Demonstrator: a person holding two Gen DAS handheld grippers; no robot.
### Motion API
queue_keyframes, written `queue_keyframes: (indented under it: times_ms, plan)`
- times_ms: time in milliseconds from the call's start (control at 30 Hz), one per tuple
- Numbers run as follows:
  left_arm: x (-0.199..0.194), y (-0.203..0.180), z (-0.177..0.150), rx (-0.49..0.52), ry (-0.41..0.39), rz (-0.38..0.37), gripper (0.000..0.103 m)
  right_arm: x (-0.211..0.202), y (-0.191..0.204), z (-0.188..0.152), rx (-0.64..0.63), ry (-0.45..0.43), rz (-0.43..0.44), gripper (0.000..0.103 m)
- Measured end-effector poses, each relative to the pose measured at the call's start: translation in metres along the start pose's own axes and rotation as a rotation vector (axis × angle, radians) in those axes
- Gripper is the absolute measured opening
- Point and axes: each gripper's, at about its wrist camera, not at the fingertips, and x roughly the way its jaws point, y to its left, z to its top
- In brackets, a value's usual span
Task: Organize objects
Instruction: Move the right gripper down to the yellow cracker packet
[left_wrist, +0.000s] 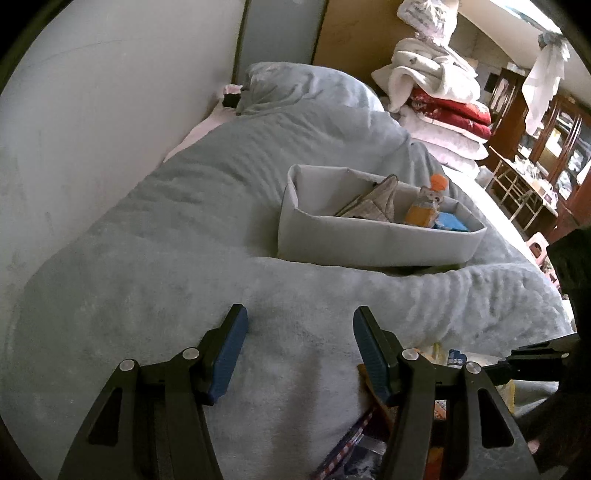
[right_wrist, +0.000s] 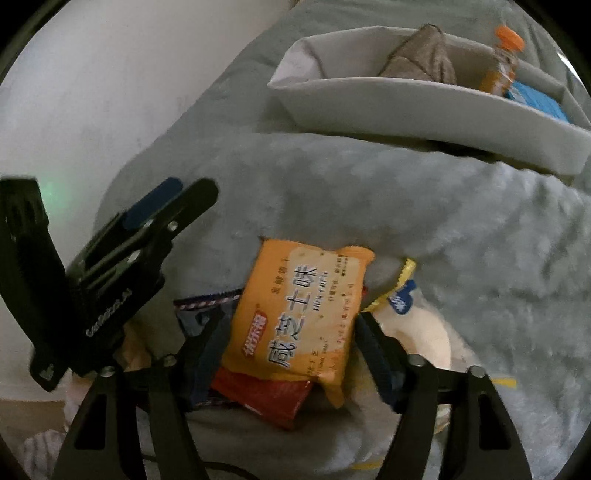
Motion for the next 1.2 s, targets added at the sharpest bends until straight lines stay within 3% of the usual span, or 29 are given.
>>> queue_keyframes:
  times_ms: [533, 667, 967, 1200]
  plan:
    - [0.004, 0.004, -0.002, -0.007, -0.005, -0.015, 0.059, 0.007, -0.004, -0.002, -0.005, 0.025, 0.022, 0.082]
    - [0.004, 0.004, -0.002, -0.005, -0.005, -0.012, 0.059, 0.006, -0.012, -0.002, 0.015, 0.009, 0.046, 0.077]
    - [0.005, 0.004, -0.002, -0.005, -0.007, -0.013, 0.059, -0.010, -0.026, -0.016, 0.081, -0.073, 0.149, 0.073]
    - [0.005, 0.003, 0.000, -0.006, -0.012, -0.018, 0.059, -0.038, -0.045, -0.024, 0.138, -0.210, 0.226, 0.072]
